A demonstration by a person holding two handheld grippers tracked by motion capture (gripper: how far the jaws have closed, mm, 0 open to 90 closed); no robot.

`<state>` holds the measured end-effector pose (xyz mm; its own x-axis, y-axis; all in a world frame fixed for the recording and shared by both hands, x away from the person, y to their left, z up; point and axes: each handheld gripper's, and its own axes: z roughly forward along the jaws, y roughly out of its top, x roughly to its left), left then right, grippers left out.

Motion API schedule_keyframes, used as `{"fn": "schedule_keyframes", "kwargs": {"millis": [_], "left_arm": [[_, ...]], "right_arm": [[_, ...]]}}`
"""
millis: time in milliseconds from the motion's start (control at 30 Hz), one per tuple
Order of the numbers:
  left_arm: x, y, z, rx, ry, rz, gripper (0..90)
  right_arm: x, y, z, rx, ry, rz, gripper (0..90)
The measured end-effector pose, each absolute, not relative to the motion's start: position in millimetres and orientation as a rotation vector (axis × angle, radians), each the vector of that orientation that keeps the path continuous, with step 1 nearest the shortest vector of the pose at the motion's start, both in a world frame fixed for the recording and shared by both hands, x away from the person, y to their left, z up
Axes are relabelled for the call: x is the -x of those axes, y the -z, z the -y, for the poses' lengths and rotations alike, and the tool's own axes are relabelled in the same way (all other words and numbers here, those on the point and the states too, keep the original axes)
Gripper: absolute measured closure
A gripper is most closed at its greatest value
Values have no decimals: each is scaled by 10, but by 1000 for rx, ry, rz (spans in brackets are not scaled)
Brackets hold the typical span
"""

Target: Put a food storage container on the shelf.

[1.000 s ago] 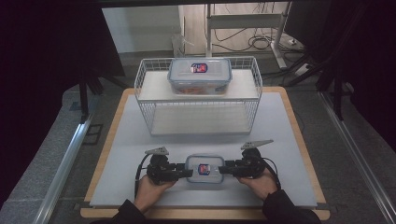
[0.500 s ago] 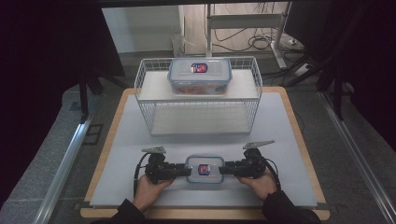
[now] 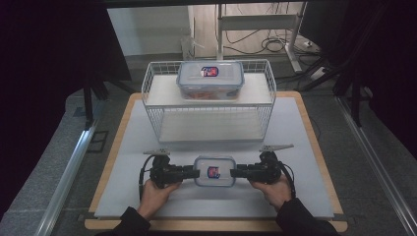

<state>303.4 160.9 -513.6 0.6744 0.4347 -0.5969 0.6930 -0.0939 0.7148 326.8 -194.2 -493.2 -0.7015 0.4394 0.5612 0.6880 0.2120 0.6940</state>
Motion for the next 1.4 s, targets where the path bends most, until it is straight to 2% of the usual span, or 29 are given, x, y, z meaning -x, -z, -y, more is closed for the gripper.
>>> {"fn": "schedule_keyframes", "kwargs": {"millis": [667,1400], "left_arm": [[-3216,4255,-1654,-1730,120,-825,578],[-3633,3245,-1812,-1694,31,-802,574]], "right_arm": [[-3504,4095,1891,994,1652,2291,585],[-3940,3158,1731,944,1778,2276,586]]}}
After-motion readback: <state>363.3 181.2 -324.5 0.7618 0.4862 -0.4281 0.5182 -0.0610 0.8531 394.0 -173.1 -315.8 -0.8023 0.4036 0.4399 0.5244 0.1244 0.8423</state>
